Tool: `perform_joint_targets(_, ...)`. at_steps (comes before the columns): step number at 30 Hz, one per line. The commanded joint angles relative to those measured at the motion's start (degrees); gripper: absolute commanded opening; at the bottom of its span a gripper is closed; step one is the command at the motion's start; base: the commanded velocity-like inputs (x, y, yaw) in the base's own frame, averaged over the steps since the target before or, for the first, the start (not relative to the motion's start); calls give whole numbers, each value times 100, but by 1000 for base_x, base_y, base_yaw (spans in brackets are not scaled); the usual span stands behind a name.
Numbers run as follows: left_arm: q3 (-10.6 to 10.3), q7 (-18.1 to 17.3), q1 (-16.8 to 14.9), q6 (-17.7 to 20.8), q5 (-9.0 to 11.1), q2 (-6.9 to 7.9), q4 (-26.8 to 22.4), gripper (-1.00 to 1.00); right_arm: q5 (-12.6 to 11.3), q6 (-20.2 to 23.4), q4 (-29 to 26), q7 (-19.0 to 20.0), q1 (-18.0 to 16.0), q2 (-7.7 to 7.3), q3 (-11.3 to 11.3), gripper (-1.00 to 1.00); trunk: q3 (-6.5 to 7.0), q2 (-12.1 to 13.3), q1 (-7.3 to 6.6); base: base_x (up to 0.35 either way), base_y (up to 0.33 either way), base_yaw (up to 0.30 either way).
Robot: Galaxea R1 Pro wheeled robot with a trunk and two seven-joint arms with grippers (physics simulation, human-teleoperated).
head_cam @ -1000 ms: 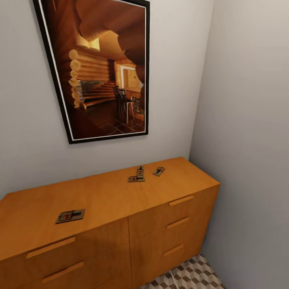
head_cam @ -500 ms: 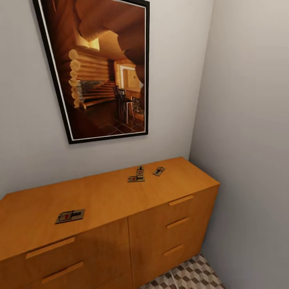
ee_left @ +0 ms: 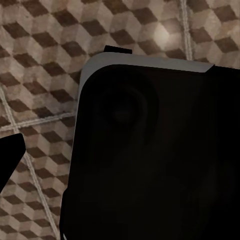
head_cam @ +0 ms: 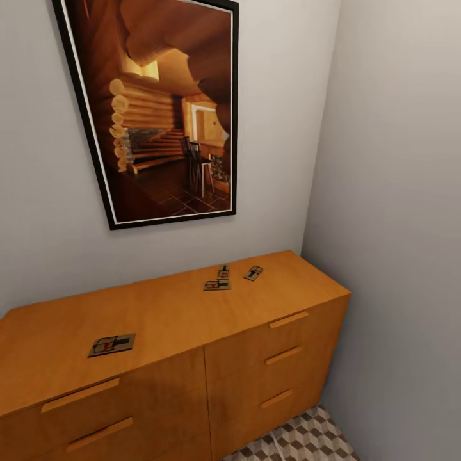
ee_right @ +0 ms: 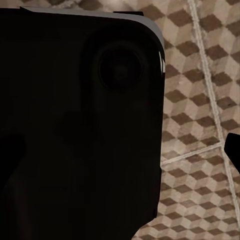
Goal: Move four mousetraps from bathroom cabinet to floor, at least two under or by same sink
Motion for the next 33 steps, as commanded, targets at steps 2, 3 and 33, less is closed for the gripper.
perform_joint_targets(2,2,-1,-1,-13,32,-2,0,100,-2,-15,1,-1,-1,-5,0,100,-5,-2,0,0,0,0)
perform_joint_targets(3,2,-1,-1,-13,32,-2,0,100,-2,-15,1,-1,-1,-5,0,100,-5,-2,0,0,0,0)
perform_joint_targets(33,2,-1,-1,-13,31,-13,0,100,20,-9,1,16,0,-25,17,100,-5,-2,0,0,0,0)
